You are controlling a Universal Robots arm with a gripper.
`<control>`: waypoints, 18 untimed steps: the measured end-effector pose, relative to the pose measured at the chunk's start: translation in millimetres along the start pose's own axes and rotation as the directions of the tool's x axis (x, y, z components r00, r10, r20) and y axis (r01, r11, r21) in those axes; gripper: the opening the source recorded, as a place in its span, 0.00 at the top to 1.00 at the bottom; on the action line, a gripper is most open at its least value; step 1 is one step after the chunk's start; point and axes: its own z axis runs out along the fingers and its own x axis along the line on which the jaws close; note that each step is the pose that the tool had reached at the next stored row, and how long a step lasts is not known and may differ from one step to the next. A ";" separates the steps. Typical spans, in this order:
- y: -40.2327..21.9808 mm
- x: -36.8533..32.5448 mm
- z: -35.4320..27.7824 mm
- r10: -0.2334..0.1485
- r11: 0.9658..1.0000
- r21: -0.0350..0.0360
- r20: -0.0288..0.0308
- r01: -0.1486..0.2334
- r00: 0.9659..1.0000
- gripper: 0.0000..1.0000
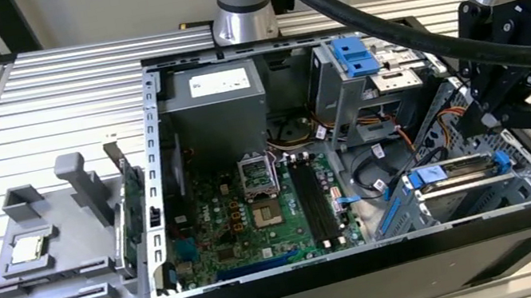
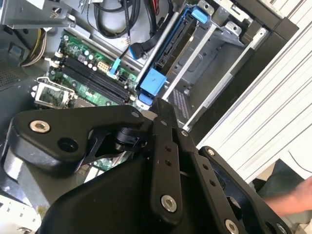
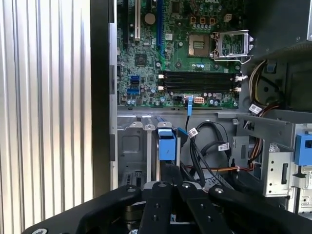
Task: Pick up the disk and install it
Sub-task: 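Insert the disk into the insertion slot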
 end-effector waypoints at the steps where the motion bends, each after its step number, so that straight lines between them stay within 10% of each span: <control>1: -0.7 -0.5 0.4 0.000 1.000 0.000 0.000 0.000 1.000 1.00; 18: -2.4 -2.6 1.5 0.000 1.000 0.000 0.000 0.000 1.000 1.00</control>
